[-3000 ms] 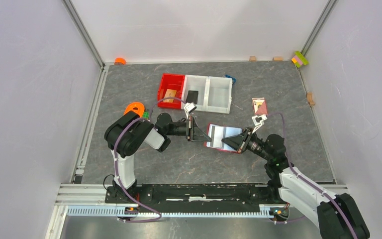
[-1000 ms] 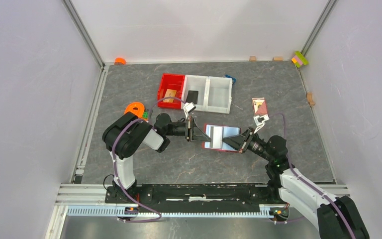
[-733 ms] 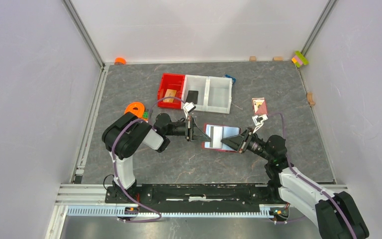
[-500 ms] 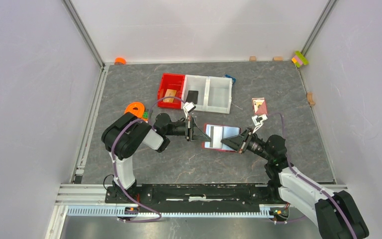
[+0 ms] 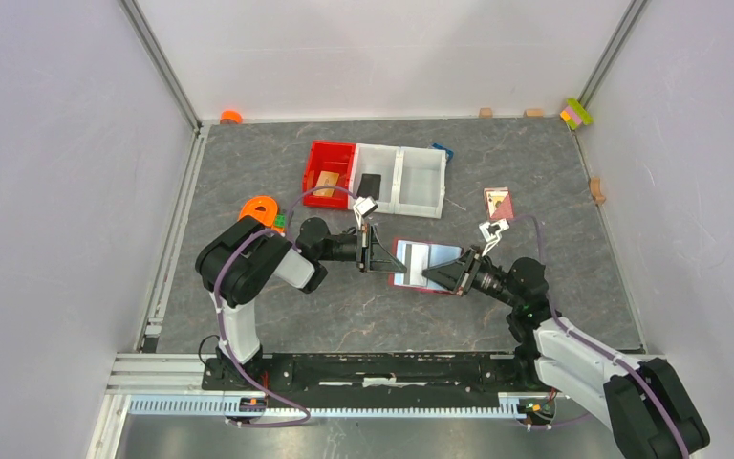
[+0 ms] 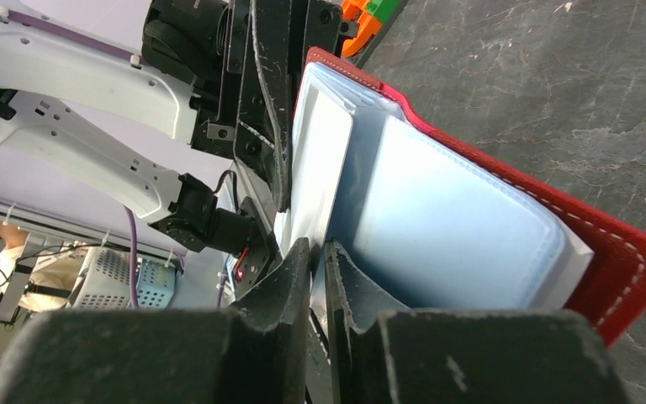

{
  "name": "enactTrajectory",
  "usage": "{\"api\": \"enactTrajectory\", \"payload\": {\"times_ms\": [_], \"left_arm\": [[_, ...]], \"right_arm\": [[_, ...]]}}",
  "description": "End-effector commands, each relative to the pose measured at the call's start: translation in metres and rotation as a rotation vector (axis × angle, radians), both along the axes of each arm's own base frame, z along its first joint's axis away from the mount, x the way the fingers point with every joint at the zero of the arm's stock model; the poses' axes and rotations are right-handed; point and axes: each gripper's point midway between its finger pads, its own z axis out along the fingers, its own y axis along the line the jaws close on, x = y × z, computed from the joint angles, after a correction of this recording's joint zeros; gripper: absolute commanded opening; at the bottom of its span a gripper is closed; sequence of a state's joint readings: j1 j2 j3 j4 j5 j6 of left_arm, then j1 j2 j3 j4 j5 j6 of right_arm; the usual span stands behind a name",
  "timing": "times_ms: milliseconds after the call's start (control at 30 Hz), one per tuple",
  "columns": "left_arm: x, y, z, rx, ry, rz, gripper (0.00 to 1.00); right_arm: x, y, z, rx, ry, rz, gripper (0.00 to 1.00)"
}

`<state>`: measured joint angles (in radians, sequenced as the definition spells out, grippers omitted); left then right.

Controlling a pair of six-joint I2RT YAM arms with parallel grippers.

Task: Take the credit cards out of the card holder
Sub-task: Remove the credit card from the card holder.

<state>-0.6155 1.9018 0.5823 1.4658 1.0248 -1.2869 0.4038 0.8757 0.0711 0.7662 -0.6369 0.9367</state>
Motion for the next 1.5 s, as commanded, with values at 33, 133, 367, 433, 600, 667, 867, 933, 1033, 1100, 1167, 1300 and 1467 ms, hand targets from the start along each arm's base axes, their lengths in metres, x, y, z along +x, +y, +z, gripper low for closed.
{"api": "enactTrajectory", "payload": {"times_ms": [33, 133, 367, 433, 600, 667, 867, 933, 1033, 1100, 1167, 1300, 1467], "left_arm": [[-0.003, -0.003, 0.015, -0.047, -0.074, -0.017, 0.03], [-0.002, -0.003, 0.014, -0.043, -0.075, -0.015, 0.05], [-0.001, -0.002, 0.014, -0.033, -0.087, -0.003, 0.20], [-0.001, -0.001, 0.014, -0.033, -0.090, 0.000, 0.29], [0.000, 0.000, 0.015, -0.033, -0.094, 0.005, 0.28], [0.000, 0.000, 0.014, -0.031, -0.092, 0.007, 0.21], [0.002, 0.002, 0.015, -0.032, -0.093, 0.018, 0.02], [0.002, 0.003, 0.015, -0.032, -0.095, 0.021, 0.02], [0.003, 0.004, 0.016, -0.033, -0.098, 0.023, 0.02], [0.003, 0.004, 0.016, -0.034, -0.100, 0.025, 0.05], [0.003, 0.004, 0.016, -0.033, -0.099, 0.025, 0.05], [0.004, 0.004, 0.016, -0.033, -0.097, 0.029, 0.02], [0.014, 0.006, 0.005, 0.005, -0.063, 0.065, 0.02]], "right_arm": [[0.001, 0.009, 0.024, 0.029, -0.084, 0.040, 0.16], [0.000, 0.009, 0.027, 0.039, -0.094, 0.037, 0.16], [0.003, 0.006, 0.028, 0.030, -0.098, 0.009, 0.00], [0.004, 0.005, 0.026, 0.020, -0.096, 0.000, 0.00], [0.005, 0.003, 0.021, 0.006, -0.083, -0.013, 0.00], [0.006, 0.002, 0.020, 0.004, -0.080, -0.017, 0.00], [0.008, -0.002, 0.011, -0.015, -0.047, -0.044, 0.00], [0.011, -0.006, 0.009, -0.019, -0.038, -0.063, 0.00], [0.013, -0.012, 0.005, -0.025, -0.029, -0.091, 0.00], [0.013, -0.015, 0.004, -0.024, -0.026, -0.097, 0.00], [0.013, -0.016, 0.004, -0.023, -0.029, -0.096, 0.00], [0.012, -0.017, 0.003, -0.025, -0.030, -0.097, 0.00], [0.027, -0.036, -0.003, -0.105, -0.051, -0.186, 0.00]]}}
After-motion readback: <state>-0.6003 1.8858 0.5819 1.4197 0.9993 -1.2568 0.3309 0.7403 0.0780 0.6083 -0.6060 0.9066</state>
